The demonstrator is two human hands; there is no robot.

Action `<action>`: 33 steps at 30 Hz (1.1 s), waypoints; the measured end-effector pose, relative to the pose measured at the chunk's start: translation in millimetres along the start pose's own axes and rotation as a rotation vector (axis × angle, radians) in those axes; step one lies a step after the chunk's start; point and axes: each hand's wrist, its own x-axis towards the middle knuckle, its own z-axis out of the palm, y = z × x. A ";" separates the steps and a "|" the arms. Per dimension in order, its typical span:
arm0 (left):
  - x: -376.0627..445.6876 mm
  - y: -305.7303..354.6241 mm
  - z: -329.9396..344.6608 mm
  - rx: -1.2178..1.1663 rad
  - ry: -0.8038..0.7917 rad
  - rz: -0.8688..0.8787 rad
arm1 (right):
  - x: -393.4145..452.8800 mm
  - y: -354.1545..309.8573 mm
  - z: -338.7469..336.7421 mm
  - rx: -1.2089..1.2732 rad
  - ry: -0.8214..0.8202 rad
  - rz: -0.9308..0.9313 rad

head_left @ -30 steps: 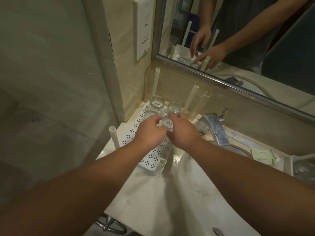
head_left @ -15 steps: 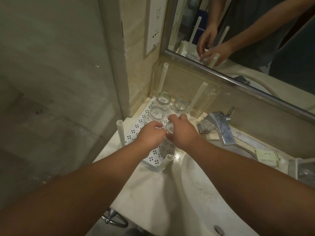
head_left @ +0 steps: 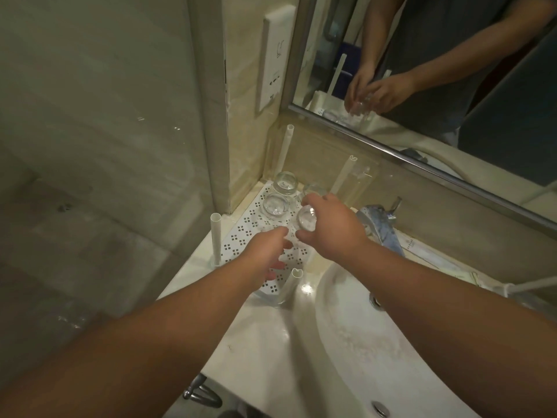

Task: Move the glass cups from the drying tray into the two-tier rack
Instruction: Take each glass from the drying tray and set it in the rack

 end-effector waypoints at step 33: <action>-68.3 66.2 20.9 -0.128 -0.312 0.249 | -78.4 -13.3 -46.5 0.543 0.532 0.054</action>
